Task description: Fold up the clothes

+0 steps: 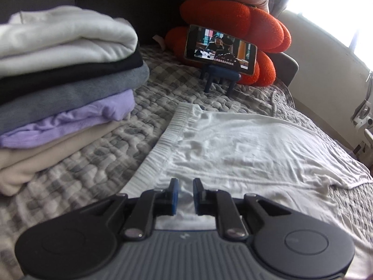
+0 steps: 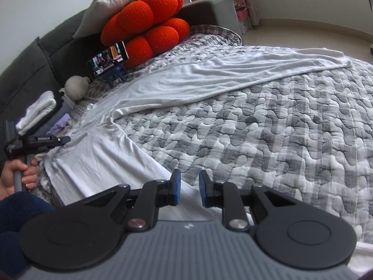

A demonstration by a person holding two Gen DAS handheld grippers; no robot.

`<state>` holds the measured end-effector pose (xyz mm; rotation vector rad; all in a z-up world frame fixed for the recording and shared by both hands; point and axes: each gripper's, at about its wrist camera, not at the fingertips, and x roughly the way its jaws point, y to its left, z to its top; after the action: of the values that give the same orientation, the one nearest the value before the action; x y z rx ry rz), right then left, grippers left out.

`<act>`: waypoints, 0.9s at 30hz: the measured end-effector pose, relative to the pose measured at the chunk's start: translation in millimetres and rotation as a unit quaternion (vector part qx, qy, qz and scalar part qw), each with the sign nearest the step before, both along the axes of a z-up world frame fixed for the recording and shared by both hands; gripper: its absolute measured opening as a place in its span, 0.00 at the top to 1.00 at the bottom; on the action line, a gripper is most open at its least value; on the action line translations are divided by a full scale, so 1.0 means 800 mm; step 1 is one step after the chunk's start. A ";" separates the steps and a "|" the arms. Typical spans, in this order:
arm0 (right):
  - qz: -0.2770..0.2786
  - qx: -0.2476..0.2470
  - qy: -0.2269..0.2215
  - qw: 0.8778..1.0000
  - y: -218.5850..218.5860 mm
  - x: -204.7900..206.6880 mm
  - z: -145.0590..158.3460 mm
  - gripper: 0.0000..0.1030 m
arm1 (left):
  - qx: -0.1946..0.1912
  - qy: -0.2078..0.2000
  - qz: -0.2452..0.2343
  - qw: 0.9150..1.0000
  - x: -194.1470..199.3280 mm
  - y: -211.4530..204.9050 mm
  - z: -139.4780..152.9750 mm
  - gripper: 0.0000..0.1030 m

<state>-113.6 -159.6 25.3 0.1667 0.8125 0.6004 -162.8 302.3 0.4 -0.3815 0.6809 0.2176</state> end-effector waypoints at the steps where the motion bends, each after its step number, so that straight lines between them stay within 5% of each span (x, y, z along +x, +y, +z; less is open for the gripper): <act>1: 0.005 0.005 -0.003 1.000 0.000 -0.003 0.001 0.78 | -0.002 -0.001 -0.002 1.000 -0.005 -0.002 0.002 0.86; 10: 0.042 -0.060 -0.004 0.997 0.005 -0.035 -0.006 0.75 | -0.008 0.019 0.002 1.000 -0.044 -0.002 0.002 0.86; 27: -0.151 -0.113 0.030 0.982 -0.143 -0.143 -0.001 0.75 | 0.002 0.059 0.042 0.997 -0.115 0.019 0.004 0.86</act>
<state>-228.3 -273.8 24.2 0.0983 0.8877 0.2156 -254.8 317.5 3.7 -0.3969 0.7819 0.3231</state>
